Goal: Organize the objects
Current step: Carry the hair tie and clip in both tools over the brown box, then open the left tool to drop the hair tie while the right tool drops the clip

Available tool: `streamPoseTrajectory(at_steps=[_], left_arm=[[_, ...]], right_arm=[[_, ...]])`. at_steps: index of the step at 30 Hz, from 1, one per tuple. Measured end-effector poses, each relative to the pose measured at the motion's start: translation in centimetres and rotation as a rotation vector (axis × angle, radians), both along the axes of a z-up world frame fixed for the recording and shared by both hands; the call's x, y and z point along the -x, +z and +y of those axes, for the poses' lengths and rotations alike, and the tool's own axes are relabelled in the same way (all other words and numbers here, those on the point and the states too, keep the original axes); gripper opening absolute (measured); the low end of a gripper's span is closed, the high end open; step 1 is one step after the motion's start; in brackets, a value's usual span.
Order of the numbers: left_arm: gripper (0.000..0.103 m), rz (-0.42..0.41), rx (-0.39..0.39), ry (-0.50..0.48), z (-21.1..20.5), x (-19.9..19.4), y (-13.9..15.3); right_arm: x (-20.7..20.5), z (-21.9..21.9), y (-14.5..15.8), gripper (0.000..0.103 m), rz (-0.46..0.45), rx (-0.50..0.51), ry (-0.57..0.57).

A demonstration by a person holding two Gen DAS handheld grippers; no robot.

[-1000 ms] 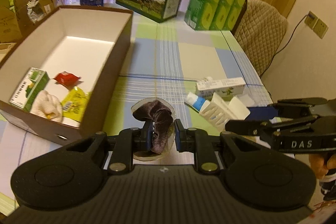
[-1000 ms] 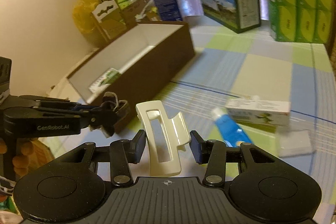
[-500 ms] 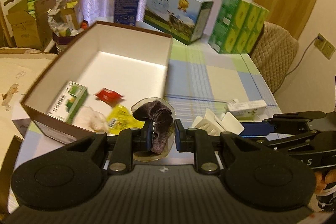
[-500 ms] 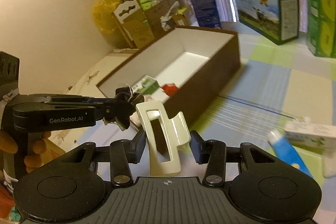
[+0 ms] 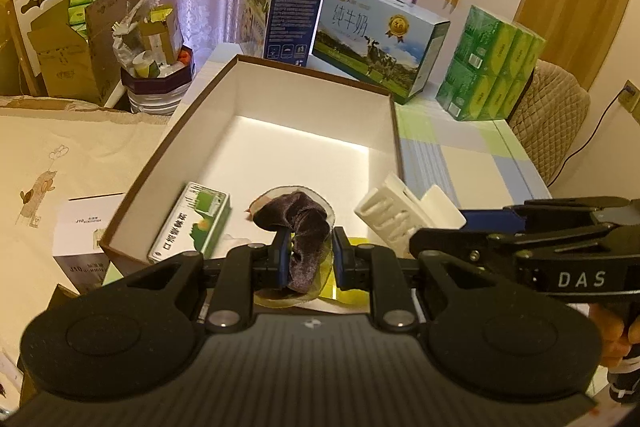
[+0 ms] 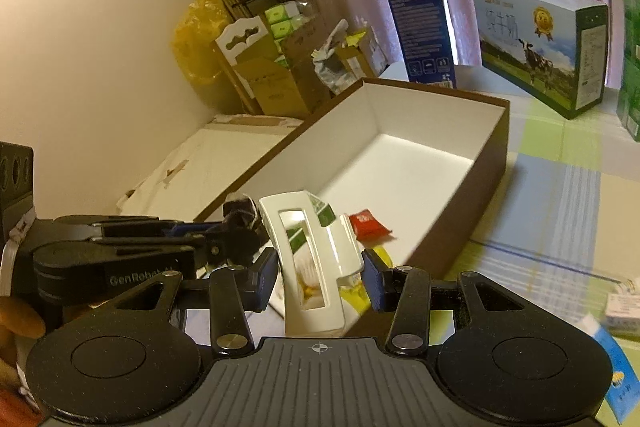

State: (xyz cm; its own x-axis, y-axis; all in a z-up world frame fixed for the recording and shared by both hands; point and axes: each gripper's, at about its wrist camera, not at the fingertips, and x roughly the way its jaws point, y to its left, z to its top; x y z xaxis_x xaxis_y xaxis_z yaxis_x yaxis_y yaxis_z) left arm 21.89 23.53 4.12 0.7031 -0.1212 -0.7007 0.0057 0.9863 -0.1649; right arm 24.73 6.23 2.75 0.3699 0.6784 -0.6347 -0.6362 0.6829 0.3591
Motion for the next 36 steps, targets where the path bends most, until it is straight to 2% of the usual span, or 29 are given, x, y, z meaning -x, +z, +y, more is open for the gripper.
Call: streamPoseTrajectory(at_steps=[8,11,17,36], left_arm=[[0.017,0.056,-0.009,-0.007,2.2,-2.8,-1.7],[0.017,0.078,-0.016,-0.011,2.6,-3.8,-2.5],[0.018,0.114,-0.025,-0.028,3.1,-6.0,-4.0],[0.018,0.180,-0.083,-0.093,3.4,-15.1,-7.1]], right_arm=[[-1.9,3.4,-1.8,0.042,0.000,0.080,-0.032],[-2.3,4.5,-2.8,0.042,-0.024,0.150,-0.048],[-3.9,6.1,-4.2,0.042,-0.051,0.224,-0.057],[-11.5,9.0,-7.6,0.042,-0.079,0.388,-0.108]])
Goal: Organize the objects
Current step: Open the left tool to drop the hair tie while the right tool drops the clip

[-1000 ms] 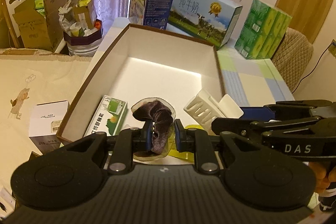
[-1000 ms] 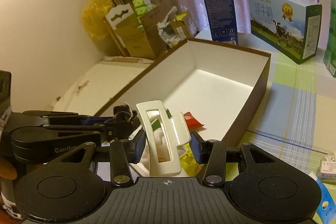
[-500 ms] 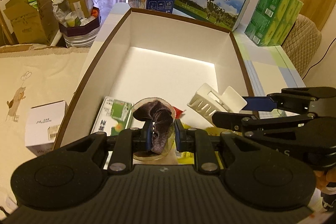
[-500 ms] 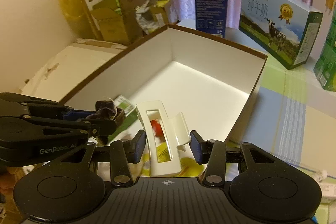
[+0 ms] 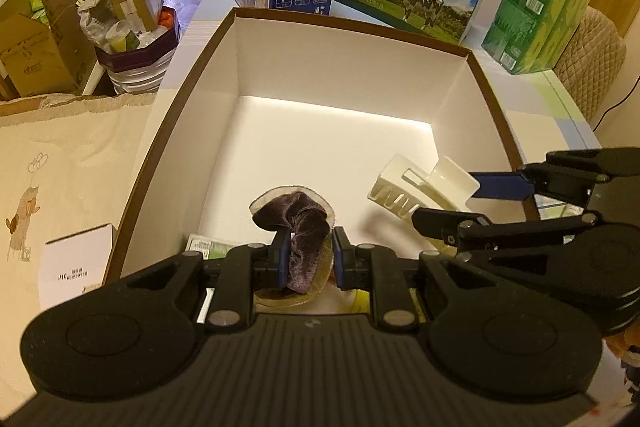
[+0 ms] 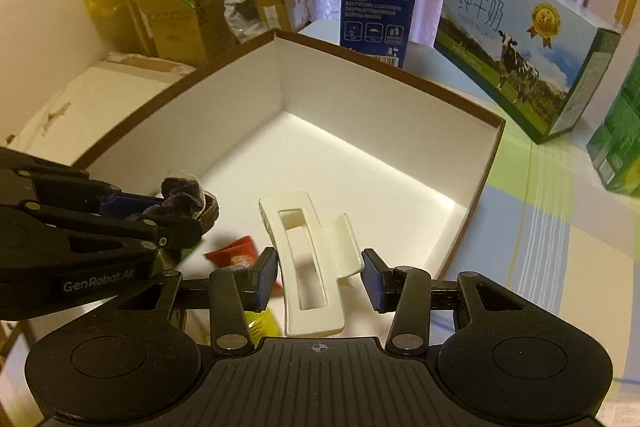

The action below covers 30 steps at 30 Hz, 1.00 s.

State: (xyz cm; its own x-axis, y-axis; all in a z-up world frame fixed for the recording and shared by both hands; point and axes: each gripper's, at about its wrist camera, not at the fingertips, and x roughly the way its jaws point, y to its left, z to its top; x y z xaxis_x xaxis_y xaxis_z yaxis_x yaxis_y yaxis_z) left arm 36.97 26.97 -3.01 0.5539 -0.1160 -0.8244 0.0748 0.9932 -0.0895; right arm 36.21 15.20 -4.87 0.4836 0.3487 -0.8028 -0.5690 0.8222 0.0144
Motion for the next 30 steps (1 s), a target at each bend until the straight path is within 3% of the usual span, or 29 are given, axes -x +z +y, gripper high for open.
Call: streamPoseTrajectory(at_steps=[9,25,28,30], left_arm=[[0.018,0.020,-0.006,-0.013,-0.2,-1.8,-1.1],[0.019,0.017,-0.014,-0.018,-0.5,-3.0,-1.5],[0.026,-0.003,-0.032,-0.015,-0.5,-3.1,-1.3],[0.040,-0.019,-0.057,-0.007,-0.5,-3.0,-1.1]], right_arm=[[-1.7,0.7,-1.1,0.042,-0.027,0.049,0.007],[-2.3,0.1,-1.0,0.044,-0.017,-0.001,0.029],[-2.2,0.0,-0.9,0.044,-0.013,-0.012,0.028],[-2.1,-0.2,-0.8,0.044,-0.011,-0.019,0.023]])
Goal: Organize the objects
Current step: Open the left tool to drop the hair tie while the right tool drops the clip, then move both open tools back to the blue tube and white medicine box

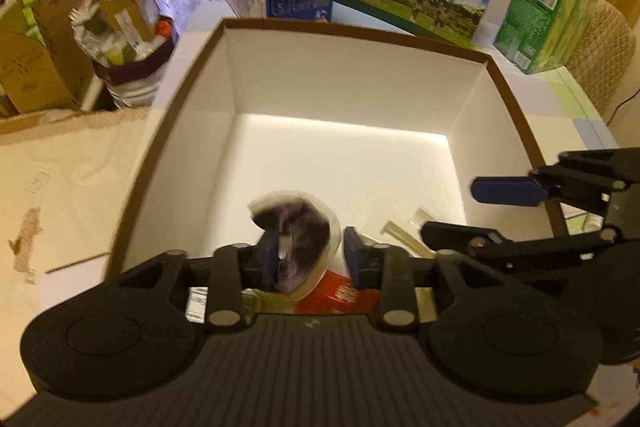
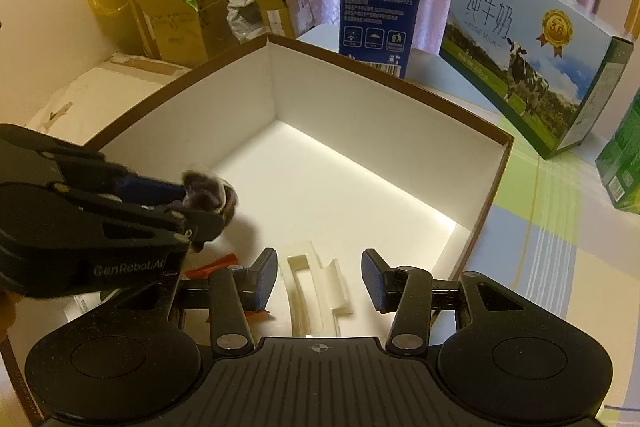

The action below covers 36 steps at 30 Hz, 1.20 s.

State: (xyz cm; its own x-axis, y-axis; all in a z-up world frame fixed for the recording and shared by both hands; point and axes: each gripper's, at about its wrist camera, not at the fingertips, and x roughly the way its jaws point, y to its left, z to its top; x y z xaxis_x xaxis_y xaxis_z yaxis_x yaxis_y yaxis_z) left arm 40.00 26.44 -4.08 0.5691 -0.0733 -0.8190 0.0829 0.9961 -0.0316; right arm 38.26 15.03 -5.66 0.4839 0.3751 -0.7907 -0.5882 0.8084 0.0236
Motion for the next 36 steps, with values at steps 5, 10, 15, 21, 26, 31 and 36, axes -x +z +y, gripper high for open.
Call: streamPoseTrajectory(at_steps=[5,10,15,21,26,31,36], left_arm=[[0.069,-0.016,-0.012,0.027,0.8,0.5,0.5],[0.074,-0.027,0.000,0.036,1.3,1.5,1.3],[0.076,-0.033,0.006,0.045,1.6,2.7,2.0],[0.081,-0.050,0.011,0.060,1.7,4.2,3.2],[0.082,-0.058,0.017,0.064,1.2,5.6,4.2],[0.082,-0.066,0.026,0.071,0.6,7.1,5.1],[0.082,-0.081,0.035,0.071,-0.2,8.8,6.0]], right_arm=[[0.2,-0.9,0.4,0.044,0.020,-0.044,-0.001],[1.3,-1.1,0.7,0.049,0.017,-0.045,0.023],[2.2,-1.2,0.9,0.053,0.015,-0.044,0.038],[3.6,-1.7,1.7,0.055,0.007,-0.068,0.053],[4.8,-2.4,2.6,0.056,-0.001,-0.095,0.054],[6.1,-3.4,3.5,0.056,-0.006,-0.126,0.053],[7.5,-4.6,4.5,0.057,-0.011,-0.162,0.048]])
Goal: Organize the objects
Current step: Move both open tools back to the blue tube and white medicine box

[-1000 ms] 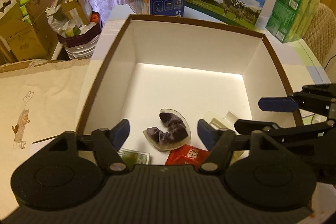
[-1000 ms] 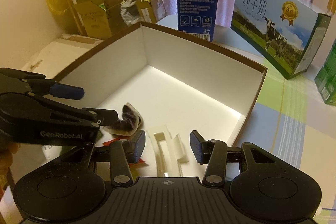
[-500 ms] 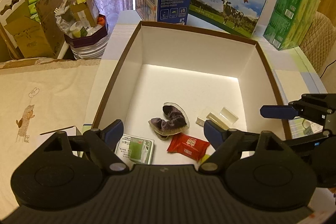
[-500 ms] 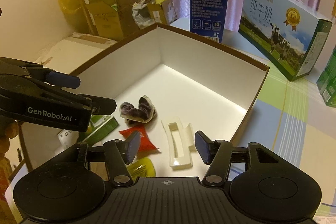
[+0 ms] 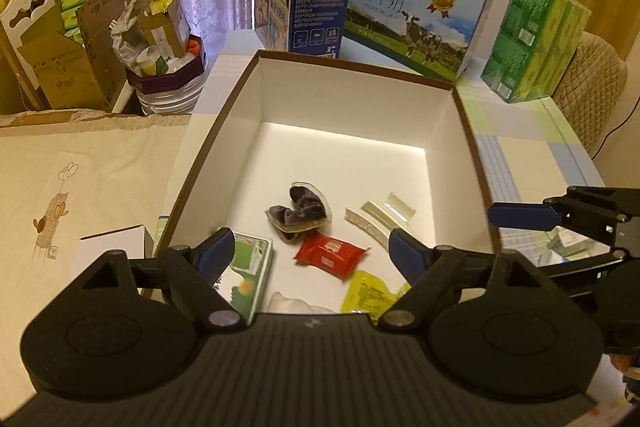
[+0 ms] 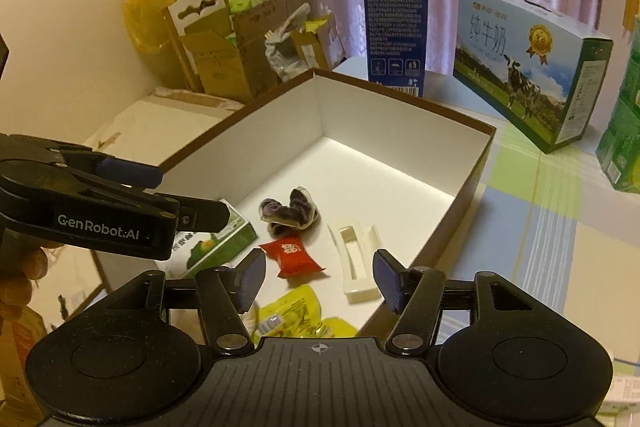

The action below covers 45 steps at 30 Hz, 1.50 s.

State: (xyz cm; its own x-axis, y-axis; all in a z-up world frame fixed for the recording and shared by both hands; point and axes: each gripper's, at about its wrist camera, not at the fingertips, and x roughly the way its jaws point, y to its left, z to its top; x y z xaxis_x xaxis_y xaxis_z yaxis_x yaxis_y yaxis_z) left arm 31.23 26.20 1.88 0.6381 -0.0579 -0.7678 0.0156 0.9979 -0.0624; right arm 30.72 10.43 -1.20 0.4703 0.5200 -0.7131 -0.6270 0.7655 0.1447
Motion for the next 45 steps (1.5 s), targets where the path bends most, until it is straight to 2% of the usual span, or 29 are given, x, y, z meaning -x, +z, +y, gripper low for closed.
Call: streamPoseTrajectory(at_steps=[11,25,37,45], left_arm=[[0.082,-0.041,0.024,-0.052,-3.7,3.6,2.0],[0.082,-0.059,0.067,-0.191,-12.3,6.3,3.2],[0.082,-0.012,0.082,-0.290,-19.9,7.2,1.9],[0.082,0.041,0.088,-0.293,-23.0,7.5,0.1]], right_arm=[[3.5,-4.7,1.7,0.057,0.000,-0.058,-0.044],[7.0,-14.9,2.2,0.057,0.036,-0.067,-0.198],[9.0,-22.9,1.9,0.057,0.075,-0.060,-0.285],[8.8,-25.7,1.0,0.057,0.103,-0.044,-0.295]])
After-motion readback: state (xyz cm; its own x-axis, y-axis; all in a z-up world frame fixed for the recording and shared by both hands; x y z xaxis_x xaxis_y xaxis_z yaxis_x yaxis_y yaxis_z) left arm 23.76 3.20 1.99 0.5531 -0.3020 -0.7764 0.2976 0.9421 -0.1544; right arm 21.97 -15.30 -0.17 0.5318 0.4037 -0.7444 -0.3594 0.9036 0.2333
